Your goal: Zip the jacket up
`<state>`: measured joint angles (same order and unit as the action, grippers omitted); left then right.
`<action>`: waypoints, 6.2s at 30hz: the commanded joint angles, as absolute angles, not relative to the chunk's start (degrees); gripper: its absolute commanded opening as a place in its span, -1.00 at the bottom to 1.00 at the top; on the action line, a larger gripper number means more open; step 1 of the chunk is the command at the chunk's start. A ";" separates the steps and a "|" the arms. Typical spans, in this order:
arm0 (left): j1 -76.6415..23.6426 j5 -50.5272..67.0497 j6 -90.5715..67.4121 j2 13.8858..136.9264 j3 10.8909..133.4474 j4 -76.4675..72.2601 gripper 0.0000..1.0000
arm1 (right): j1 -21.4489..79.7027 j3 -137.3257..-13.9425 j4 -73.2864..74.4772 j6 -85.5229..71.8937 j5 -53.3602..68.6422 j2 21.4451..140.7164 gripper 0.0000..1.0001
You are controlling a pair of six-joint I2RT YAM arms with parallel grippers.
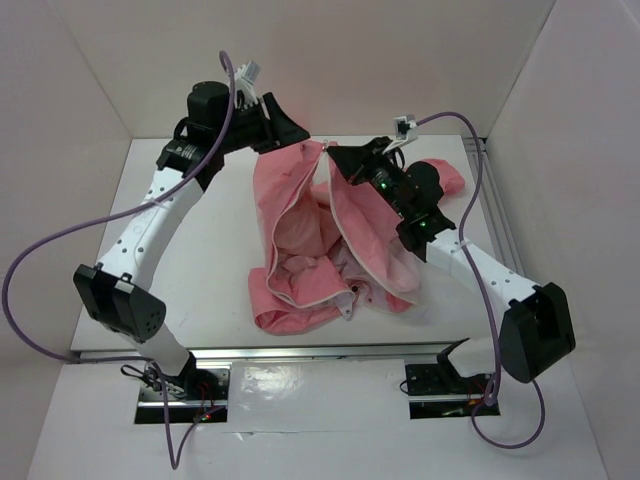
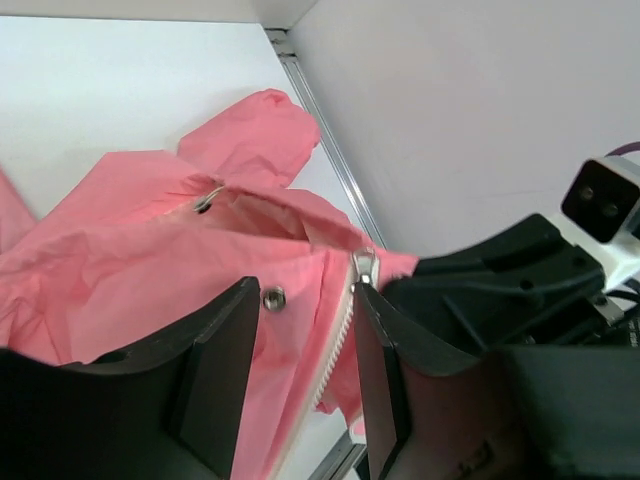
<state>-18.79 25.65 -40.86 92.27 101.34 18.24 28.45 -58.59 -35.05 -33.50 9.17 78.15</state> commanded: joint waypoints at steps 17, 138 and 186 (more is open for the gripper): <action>-24.70 28.12 -38.58 102.13 114.87 24.61 0.10 | 28.30 -57.22 -34.37 -30.50 12.04 74.71 -1.00; -26.81 14.77 -95.27 84.20 73.48 -9.93 -0.27 | 26.54 -62.67 -26.89 -26.81 12.04 74.18 -1.00; -25.22 19.25 -94.75 88.15 74.79 -6.51 -1.00 | 29.70 -65.29 -32.70 -20.21 -6.23 76.64 -1.00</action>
<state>-25.52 18.04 -95.94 87.35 72.99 -10.66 29.45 -60.01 -25.21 -23.42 1.06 77.17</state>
